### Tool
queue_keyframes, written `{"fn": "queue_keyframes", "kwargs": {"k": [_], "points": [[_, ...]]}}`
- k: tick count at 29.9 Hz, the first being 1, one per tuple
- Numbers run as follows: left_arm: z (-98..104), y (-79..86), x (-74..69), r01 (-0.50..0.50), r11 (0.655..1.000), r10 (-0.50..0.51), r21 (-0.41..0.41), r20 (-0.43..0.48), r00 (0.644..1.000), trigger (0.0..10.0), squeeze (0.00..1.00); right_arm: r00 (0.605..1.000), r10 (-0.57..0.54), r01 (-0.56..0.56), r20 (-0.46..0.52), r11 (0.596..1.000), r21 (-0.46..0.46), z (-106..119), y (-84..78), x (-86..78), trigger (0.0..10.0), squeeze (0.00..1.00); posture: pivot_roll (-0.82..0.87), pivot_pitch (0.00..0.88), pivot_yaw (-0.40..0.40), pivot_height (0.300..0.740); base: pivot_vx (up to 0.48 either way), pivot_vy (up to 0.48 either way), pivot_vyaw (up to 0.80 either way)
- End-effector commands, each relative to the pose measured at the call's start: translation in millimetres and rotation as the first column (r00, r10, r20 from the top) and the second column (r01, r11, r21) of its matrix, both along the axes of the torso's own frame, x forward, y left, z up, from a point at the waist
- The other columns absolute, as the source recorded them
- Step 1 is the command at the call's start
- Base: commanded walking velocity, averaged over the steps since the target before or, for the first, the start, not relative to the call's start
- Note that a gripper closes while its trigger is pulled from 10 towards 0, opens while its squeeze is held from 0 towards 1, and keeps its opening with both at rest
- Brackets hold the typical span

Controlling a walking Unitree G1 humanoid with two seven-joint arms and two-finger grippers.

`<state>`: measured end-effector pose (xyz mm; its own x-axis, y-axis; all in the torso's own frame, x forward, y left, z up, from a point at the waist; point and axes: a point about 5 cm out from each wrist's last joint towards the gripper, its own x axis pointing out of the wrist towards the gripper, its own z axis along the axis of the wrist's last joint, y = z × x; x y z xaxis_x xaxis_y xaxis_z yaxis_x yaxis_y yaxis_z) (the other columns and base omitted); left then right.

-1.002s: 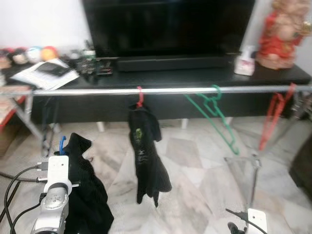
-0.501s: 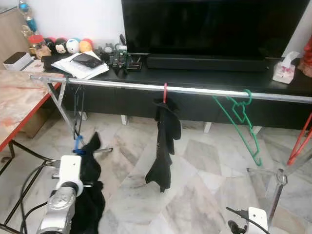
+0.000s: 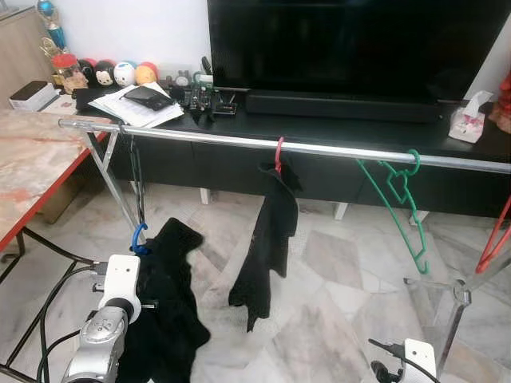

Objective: Hang hanger

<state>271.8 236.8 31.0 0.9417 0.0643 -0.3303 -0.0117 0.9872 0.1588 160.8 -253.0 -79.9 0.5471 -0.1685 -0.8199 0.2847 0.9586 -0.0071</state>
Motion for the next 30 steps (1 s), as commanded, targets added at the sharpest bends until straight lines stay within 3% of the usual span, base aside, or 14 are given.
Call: {"fn": "queue_keyframes", "kwargs": {"k": [1, 30], "points": [[12.3, 0.0, 7.7, 0.022, 1.000, -0.022, 0.014, 0.058, 0.998, 10.0, 0.00, 1.000, -0.001, 0.001, -0.003, 1.000, 0.000, 0.1, -0.9, -0.2, 10.0, 0.00, -0.04, 0.000, -0.003, 0.740, 0.341, 0.000, 0.00], [13.3, -0.4, 10.2, 0.021, 1.000, -0.022, 0.018, 0.062, 0.998, 10.0, 0.00, 1.000, 0.019, -0.019, -0.016, 1.000, 0.007, -1.0, 0.7, -1.5, 10.0, 0.00, -0.05, 0.000, 0.000, 0.740, 0.344, 0.000, 0.00]]}}
